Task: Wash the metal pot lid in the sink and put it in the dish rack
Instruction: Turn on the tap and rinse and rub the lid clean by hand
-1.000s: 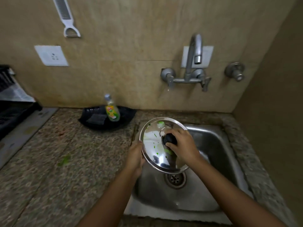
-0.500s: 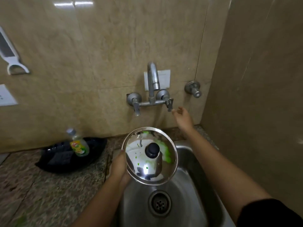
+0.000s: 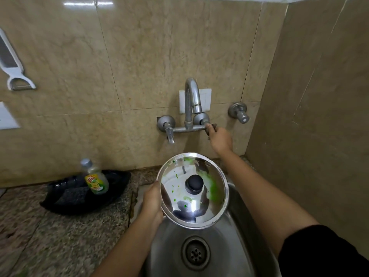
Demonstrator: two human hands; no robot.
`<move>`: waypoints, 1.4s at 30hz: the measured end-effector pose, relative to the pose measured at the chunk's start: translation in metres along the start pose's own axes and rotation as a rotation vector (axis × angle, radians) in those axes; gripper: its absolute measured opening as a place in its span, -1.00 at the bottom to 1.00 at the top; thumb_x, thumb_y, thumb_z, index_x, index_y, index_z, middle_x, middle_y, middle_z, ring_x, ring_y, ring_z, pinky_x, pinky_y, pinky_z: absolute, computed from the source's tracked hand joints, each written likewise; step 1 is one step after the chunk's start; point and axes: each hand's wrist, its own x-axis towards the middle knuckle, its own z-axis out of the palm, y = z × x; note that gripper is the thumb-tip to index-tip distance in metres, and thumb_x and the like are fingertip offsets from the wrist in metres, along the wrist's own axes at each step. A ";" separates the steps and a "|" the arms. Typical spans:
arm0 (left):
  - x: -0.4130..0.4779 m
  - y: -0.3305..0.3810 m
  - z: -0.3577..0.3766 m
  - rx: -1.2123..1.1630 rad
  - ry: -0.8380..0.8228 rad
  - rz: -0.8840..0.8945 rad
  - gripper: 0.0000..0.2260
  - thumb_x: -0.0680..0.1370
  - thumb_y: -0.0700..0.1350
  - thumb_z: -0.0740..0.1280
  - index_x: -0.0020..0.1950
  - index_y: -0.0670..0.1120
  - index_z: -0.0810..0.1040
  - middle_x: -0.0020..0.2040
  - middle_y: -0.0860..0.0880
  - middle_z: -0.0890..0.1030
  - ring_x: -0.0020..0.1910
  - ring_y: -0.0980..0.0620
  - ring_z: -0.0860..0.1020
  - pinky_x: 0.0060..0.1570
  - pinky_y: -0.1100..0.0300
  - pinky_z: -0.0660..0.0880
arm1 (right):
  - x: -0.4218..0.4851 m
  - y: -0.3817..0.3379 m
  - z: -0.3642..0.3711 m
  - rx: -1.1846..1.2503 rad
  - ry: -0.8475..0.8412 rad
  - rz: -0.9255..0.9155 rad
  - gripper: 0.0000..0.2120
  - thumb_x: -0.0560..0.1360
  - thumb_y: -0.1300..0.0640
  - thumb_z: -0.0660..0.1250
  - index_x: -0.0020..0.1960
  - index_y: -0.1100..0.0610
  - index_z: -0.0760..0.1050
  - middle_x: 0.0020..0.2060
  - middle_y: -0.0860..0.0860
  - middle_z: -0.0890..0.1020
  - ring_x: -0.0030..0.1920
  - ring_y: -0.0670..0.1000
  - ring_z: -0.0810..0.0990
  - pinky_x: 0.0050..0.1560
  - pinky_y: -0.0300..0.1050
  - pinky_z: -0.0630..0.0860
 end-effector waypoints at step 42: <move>0.033 -0.011 0.000 0.122 -0.009 -0.064 -0.65 0.61 -0.10 0.12 0.16 -0.31 0.56 -0.08 -0.26 0.65 -0.17 -0.18 0.63 -0.15 0.09 0.55 | -0.122 0.026 0.025 -0.484 -0.554 -0.548 -0.43 0.58 -0.21 -0.01 0.50 0.04 0.17 0.53 0.01 0.19 0.53 0.00 0.11 0.50 -0.03 0.03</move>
